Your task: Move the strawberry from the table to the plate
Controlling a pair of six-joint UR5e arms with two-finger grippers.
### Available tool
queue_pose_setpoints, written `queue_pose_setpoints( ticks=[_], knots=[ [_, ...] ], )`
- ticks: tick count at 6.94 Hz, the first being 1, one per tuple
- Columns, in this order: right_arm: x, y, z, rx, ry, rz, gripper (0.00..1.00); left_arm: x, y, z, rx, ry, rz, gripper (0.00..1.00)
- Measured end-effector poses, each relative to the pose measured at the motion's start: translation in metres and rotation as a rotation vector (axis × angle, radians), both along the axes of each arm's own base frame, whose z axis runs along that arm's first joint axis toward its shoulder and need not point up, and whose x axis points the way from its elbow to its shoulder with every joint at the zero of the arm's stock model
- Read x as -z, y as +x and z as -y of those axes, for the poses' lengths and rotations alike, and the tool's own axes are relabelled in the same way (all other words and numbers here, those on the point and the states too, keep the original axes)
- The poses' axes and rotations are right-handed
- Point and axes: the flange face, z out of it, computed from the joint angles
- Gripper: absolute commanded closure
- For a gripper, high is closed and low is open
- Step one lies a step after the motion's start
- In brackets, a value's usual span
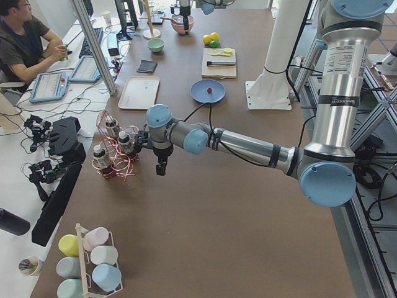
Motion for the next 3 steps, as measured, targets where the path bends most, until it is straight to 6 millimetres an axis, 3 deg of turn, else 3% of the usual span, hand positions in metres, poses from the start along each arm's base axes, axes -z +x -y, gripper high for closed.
queue_pose_setpoints(
  ticks=[1, 2, 3],
  knots=[
    [-0.055, 0.059, -0.019, 0.024, 0.028, -0.031, 0.0, -0.019, -0.024, -0.011, -0.009, 0.003, 0.02, 0.03],
    [-0.096, 0.106, -0.039, 0.025, 0.037, -0.051, 0.0, -0.031, -0.035, -0.02, -0.011, -0.002, 0.029, 0.03],
    [-0.13, 0.142, -0.052, 0.018, 0.03, -0.056, 0.0, -0.036, -0.039, -0.024, -0.009, -0.005, 0.038, 0.03]
  ],
)
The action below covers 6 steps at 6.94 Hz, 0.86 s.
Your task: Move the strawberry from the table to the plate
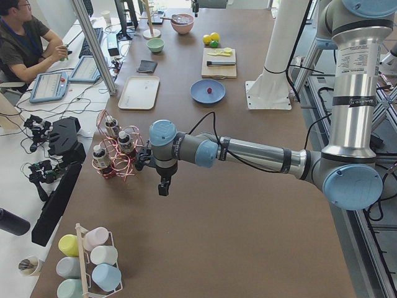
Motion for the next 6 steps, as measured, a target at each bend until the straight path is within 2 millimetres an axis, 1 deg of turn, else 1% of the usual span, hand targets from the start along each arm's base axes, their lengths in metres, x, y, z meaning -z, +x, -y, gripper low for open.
queue_pose_setpoints(
  ticks=[1, 2, 3, 4, 5, 6],
  knots=[
    [-0.025, 0.022, -0.006, -0.008, -0.015, 0.014, 0.0, -0.003, -0.002, -0.001, 0.002, 0.0, 0.011, 0.03],
    [-0.038, 0.036, -0.01, -0.016, -0.022, 0.028, 0.0, -0.006, -0.003, -0.003, 0.003, -0.003, 0.016, 0.03],
    [-0.043, 0.043, -0.011, -0.017, -0.023, 0.034, 0.0, -0.01, -0.004, -0.006, 0.003, -0.007, 0.018, 0.03],
    [-0.044, 0.045, -0.011, -0.015, -0.029, 0.035, 0.0, -0.013, -0.004, -0.009, 0.002, -0.007, 0.017, 0.03],
    [-0.041, 0.044, -0.006, -0.011, -0.04, 0.035, 0.0, -0.016, -0.005, -0.012, 0.003, -0.003, 0.016, 0.03],
    [-0.031, 0.043, 0.006, -0.008, -0.054, 0.03, 0.0, -0.021, -0.005, -0.017, 0.003, 0.0, 0.016, 0.03]
  ],
)
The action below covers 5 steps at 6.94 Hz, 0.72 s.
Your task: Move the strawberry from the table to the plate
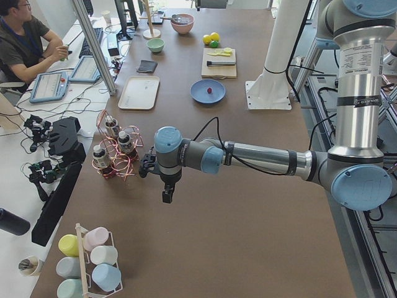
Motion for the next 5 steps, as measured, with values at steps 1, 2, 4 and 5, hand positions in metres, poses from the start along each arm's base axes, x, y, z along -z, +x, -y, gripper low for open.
queue_pose_setpoints(
  ticks=[1, 2, 4, 5],
  knots=[
    [0.012, -0.002, 0.015, 0.007, -0.012, -0.01, 0.0, -0.003, -0.001, -0.004, 0.001, 0.003, 0.0, 0.03],
    [0.021, -0.002, 0.026, 0.016, -0.022, -0.017, 0.0, -0.006, -0.001, -0.007, 0.0, 0.002, -0.001, 0.03],
    [0.027, 0.005, 0.034, 0.044, -0.029, -0.033, 0.0, -0.008, -0.001, -0.009, 0.0, -0.001, -0.001, 0.03],
    [0.026, 0.011, 0.033, 0.057, -0.026, -0.053, 0.0, -0.009, -0.001, -0.009, 0.0, -0.001, -0.001, 0.03]
  ],
)
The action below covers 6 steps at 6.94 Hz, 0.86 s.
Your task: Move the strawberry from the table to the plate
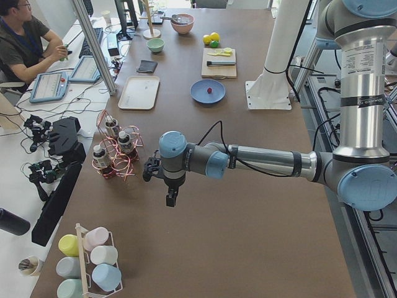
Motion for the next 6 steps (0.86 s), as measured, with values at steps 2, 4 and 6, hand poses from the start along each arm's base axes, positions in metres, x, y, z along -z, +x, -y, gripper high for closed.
queue_pose_setpoints(
  ticks=[2, 4, 6],
  knots=[
    [-0.0039, 0.0082, -0.0007, 0.02, 0.015, -0.046, 0.0, 0.0005, 0.0003, 0.0, 0.0, 0.002, 0.0, 0.03],
    [-0.0057, 0.0124, -0.0017, 0.022, 0.019, -0.056, 0.0, 0.0017, 0.0004, 0.0004, 0.002, 0.009, -0.002, 0.03],
    [-0.0063, 0.0131, -0.0022, 0.023, 0.02, -0.057, 0.0, 0.003, 0.0008, 0.001, 0.002, 0.012, -0.003, 0.03]
  ],
)
